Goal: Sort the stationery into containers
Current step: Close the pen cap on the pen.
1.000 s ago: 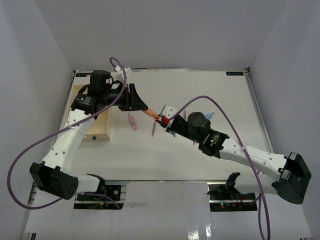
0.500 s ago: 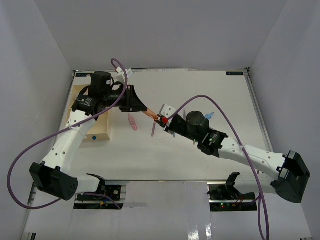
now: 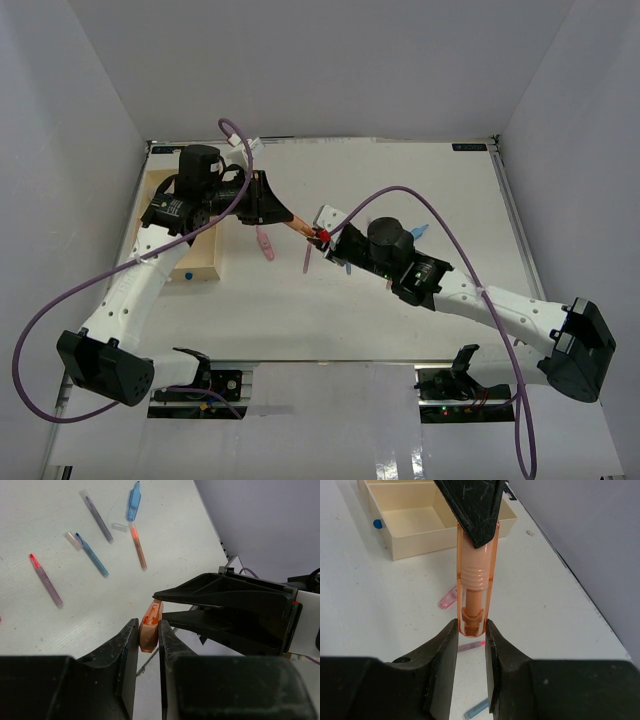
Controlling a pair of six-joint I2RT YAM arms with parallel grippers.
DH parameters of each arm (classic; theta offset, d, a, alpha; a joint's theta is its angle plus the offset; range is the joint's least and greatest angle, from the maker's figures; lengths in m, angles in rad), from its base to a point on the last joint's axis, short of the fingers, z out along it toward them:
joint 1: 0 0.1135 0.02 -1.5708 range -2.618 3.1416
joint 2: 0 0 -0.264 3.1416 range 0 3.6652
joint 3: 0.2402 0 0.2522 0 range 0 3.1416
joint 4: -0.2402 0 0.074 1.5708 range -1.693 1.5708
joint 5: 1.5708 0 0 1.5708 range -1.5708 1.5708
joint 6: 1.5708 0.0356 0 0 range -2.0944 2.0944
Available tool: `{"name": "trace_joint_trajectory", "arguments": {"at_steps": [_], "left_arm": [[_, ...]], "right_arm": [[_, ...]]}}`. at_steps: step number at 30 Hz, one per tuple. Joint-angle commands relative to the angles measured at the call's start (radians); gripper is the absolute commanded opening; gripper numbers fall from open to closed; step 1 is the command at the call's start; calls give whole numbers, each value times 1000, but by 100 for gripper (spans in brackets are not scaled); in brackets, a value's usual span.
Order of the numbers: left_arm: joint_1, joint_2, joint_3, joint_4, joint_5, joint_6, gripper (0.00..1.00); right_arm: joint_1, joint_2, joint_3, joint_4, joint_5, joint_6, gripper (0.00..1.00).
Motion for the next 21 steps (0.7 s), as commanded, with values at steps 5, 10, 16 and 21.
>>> {"name": "trace_joint_trajectory", "arguments": {"at_steps": [5,10,16,21], "left_arm": [[-20,-15,-39,-15,18,-6,26],[-20,-17,-52,-10,20,-14,27],[-23,-9,-72,-6,38,-23,27],[-25,-6,-76,-6,46,-23,29]], "right_arm": [[4,-11,124,158,-25,-27,8],[4,-14,133,178,-29,-33,8],[4,-12,151,192,-38,-41,8],[4,-8,167,194,-50,-52,8]]}}
